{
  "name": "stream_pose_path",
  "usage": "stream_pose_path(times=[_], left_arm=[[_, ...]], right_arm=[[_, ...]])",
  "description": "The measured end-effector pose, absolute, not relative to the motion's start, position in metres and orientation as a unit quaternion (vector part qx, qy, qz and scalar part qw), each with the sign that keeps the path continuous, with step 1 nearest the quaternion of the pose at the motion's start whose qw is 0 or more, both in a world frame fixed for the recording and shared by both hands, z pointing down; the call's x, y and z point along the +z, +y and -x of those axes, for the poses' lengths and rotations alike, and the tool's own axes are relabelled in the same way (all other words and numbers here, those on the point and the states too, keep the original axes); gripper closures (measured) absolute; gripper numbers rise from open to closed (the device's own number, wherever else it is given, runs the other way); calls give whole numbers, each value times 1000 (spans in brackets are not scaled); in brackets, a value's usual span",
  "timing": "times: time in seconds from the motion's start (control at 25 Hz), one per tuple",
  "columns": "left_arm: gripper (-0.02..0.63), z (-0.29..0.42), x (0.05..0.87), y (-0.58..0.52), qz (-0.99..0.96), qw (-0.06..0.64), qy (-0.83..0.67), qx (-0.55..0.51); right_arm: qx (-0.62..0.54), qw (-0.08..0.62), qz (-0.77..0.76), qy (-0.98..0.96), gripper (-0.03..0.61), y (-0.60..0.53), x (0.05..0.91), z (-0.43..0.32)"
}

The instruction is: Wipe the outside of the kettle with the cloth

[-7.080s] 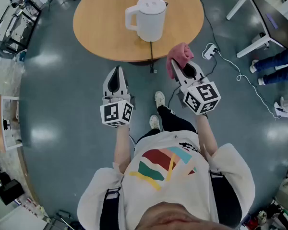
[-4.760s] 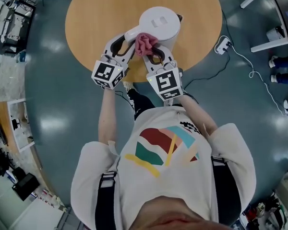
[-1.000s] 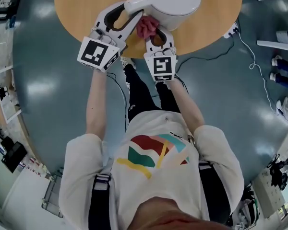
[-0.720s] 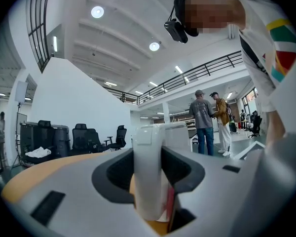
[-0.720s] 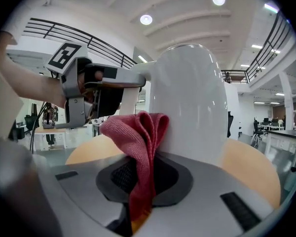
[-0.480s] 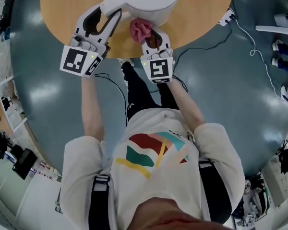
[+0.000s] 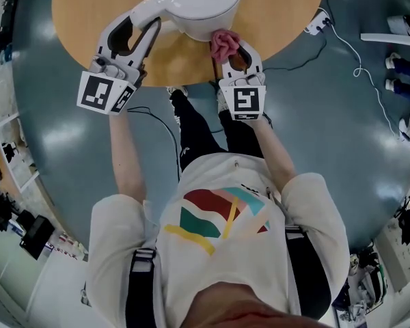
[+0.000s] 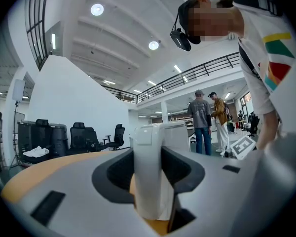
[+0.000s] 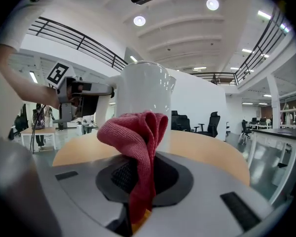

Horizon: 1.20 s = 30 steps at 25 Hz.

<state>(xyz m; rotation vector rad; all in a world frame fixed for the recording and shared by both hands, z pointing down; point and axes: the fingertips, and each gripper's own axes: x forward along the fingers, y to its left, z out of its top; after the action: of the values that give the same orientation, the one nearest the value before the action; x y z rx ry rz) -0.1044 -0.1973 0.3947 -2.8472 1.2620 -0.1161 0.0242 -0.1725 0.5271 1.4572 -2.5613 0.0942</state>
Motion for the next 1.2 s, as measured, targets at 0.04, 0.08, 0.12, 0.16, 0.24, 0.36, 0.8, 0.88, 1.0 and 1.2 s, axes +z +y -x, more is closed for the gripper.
stream_pose_path(times=[0.04, 0.08, 0.12, 0.16, 0.24, 0.36, 0.8, 0.88, 1.0, 1.2], left_arm=[[414, 104, 395, -197, 914, 13, 405, -37], [416, 105, 395, -197, 914, 13, 404, -37], [416, 104, 395, -198, 914, 13, 404, -37], [416, 104, 395, -198, 914, 13, 404, -37], [416, 104, 395, -199, 914, 13, 403, -37], [416, 104, 395, -198, 915, 13, 401, -37], [416, 105, 395, -201, 918, 12, 395, -39], [416, 105, 395, -202, 918, 12, 395, -36], [416, 106, 395, -201, 915, 9, 402, -36], [414, 101, 394, -190, 907, 1, 420, -40]], right_arm=[[32, 98, -497, -862, 531, -176, 528, -30], [32, 100, -501, -859, 531, -180, 530, -35], [33, 101, -506, -856, 531, -185, 531, -40], [36, 100, -511, -853, 531, -190, 531, -45], [42, 98, -522, -846, 532, -200, 532, -54], [43, 100, -535, -838, 532, -217, 536, -65], [39, 108, -546, -830, 531, -257, 537, -71], [38, 108, -550, -827, 532, -257, 535, -77], [43, 108, -561, -819, 531, -249, 529, -93], [74, 98, -586, -801, 531, -222, 523, -121]])
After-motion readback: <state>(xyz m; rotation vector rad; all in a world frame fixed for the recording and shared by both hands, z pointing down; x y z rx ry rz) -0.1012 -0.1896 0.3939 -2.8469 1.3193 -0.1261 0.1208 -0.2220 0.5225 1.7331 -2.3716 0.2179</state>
